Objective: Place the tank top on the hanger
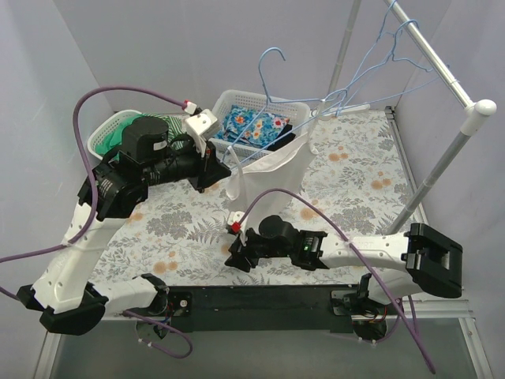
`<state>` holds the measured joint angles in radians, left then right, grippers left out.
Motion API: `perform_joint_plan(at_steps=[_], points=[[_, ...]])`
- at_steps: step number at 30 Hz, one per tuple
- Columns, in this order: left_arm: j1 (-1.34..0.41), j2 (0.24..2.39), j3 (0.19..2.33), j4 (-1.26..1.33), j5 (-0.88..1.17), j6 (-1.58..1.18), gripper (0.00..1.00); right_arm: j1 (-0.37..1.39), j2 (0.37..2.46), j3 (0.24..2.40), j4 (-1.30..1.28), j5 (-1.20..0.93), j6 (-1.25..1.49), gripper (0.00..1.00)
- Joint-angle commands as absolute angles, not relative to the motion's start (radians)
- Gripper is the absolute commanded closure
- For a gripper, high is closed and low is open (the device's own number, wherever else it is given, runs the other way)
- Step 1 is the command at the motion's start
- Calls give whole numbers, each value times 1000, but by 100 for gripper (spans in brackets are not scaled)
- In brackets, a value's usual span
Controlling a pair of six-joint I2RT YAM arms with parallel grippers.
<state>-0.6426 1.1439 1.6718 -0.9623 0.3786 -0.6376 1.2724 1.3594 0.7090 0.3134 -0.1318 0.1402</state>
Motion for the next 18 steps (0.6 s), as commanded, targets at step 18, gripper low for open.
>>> perform_joint_plan(at_steps=[18], points=[[-813,1379,1948,-937,384,-600,100,1151,1631,805,560,327,337,50]])
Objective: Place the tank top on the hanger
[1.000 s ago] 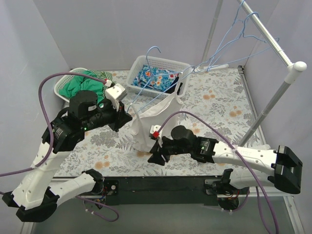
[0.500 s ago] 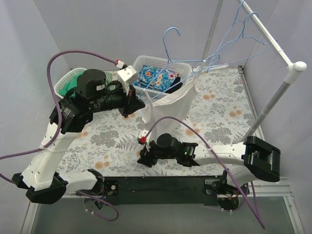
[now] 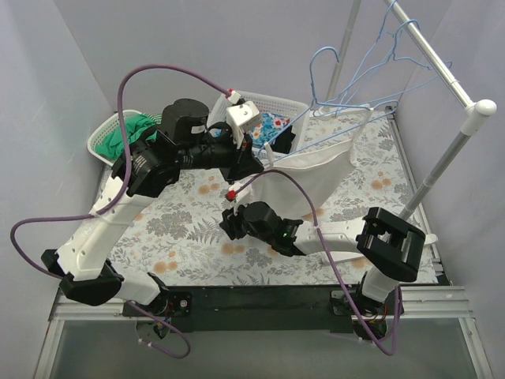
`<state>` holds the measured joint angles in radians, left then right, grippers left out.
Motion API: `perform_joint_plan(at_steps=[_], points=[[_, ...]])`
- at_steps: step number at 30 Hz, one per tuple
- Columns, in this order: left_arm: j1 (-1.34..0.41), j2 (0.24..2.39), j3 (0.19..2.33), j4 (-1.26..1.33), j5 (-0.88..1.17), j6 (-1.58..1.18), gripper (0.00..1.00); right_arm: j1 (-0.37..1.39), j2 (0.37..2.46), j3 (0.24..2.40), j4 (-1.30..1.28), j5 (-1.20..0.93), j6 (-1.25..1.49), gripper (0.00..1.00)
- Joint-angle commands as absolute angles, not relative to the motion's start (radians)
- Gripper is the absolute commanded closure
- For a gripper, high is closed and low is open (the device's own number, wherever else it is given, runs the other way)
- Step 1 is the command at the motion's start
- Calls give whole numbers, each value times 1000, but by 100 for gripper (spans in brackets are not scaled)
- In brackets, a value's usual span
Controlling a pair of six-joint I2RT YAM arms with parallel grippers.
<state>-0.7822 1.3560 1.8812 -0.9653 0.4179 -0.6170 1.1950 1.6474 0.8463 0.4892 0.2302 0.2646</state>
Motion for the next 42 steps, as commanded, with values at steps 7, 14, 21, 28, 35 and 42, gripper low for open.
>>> perform_joint_plan(at_steps=[7,14,21,28,35,42], points=[[-853,1469,2019,-920,341,-580,100,1106,1503,658,565,439,377,50],[-876,1577,2103,-913,331,-569,100,1068,1361,539,563,482,391,50],[-900,1663,2161,-888,334,-546,100,1046,1282,497,529,491,394,50],[-942,1805,2333,-864,328,-520,100,1035,1233,480,491,503,402,50],[-1002,1908,2416,-810,290,-480,100,1032,1172,468,439,503,403,50],[-1046,1960,2437,-753,284,-463,100,1032,1124,454,410,505,411,50]])
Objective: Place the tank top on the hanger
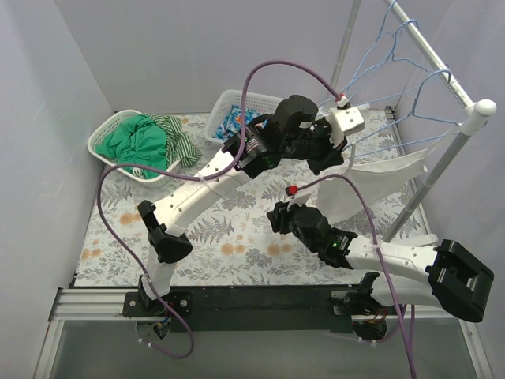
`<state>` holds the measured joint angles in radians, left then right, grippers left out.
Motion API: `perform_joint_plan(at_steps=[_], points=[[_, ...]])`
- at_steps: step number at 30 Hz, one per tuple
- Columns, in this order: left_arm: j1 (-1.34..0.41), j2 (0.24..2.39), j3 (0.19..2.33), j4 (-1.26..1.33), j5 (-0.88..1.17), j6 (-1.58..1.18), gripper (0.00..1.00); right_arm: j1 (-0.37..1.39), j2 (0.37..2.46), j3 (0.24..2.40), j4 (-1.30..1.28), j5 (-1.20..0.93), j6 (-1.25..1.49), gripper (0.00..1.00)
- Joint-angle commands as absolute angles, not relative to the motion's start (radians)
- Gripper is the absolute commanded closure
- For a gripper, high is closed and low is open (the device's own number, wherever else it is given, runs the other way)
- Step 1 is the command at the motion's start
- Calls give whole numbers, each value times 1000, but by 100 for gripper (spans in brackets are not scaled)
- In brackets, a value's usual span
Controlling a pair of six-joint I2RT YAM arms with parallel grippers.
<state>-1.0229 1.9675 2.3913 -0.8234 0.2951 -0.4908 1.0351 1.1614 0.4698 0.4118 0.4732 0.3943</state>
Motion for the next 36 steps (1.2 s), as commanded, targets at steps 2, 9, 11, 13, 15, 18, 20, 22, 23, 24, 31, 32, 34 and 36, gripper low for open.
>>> perform_joint_plan(at_steps=[2,9,11,13,15,18,20,22,23,24,31,32,34,36], points=[[-1060,1974,2439,-733,281,-460,100,1032,1114,449,407,505,413,50],[-1086,2002,2453,-683,265,-463,100,1032,1103,446,397,489,419,50],[-1092,2006,2454,-673,265,-462,100,1034,1101,443,397,485,420,50],[-1098,2019,2457,-672,264,-460,100,1032,1101,442,399,486,420,50],[-1100,2028,2457,-667,262,-463,100,1032,1097,440,397,485,420,50],[-1101,2043,2457,-661,256,-474,100,1032,1094,440,397,485,422,50],[-1103,2052,2454,-657,253,-476,100,1032,1094,440,397,483,422,50],[-1101,2057,2448,-647,244,-480,100,1032,1091,440,397,479,422,50],[-1101,2062,2445,-646,242,-482,100,1032,1089,440,397,480,422,50],[-1101,2063,2444,-643,241,-486,100,1032,1091,440,397,479,422,50],[-1101,2069,2422,-632,201,-503,100,1034,1085,434,397,477,425,50],[-1101,2066,2419,-630,196,-505,100,1032,1085,434,399,477,425,50],[-1101,2053,2413,-621,187,-505,95,1032,1081,434,397,477,425,50],[-1101,2028,2390,-606,176,-506,90,1032,1081,434,397,477,425,50]])
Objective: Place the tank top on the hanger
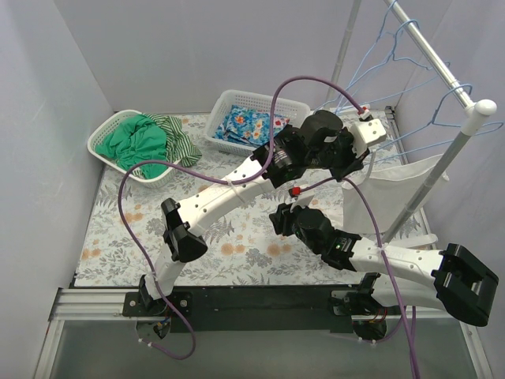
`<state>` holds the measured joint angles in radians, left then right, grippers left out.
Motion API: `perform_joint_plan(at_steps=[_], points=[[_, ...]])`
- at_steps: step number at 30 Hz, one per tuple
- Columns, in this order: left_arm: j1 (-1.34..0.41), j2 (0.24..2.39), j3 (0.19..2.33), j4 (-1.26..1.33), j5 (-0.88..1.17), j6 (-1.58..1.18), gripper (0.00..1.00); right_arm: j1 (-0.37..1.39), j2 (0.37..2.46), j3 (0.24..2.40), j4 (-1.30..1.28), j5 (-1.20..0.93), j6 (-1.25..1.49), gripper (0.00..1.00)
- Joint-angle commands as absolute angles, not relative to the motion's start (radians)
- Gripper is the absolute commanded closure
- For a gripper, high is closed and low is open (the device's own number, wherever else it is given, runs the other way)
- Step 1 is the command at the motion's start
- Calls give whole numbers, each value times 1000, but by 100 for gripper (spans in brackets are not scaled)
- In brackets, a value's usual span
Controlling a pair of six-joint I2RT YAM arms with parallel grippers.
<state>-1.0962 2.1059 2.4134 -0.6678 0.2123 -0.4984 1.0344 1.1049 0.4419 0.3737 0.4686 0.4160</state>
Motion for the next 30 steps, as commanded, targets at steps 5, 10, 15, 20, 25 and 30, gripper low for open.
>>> perform_joint_plan(at_steps=[5,10,15,20,25,30], points=[[-1101,1971,2335,-566,156,-506,66,1032,1078,436,397,479,423,50],[-1101,1910,2263,-514,137,-509,49,1032,1075,434,391,479,423,50],[-1101,1824,2186,-453,126,-512,28,1032,1072,439,385,476,422,49],[-1101,1755,2111,-420,123,-518,17,1032,1080,451,374,468,414,47],[-1101,1635,1999,-373,84,-538,3,1034,1097,459,359,448,413,44],[-1100,1482,1772,-313,-47,-630,2,1034,1130,477,328,422,413,40]])
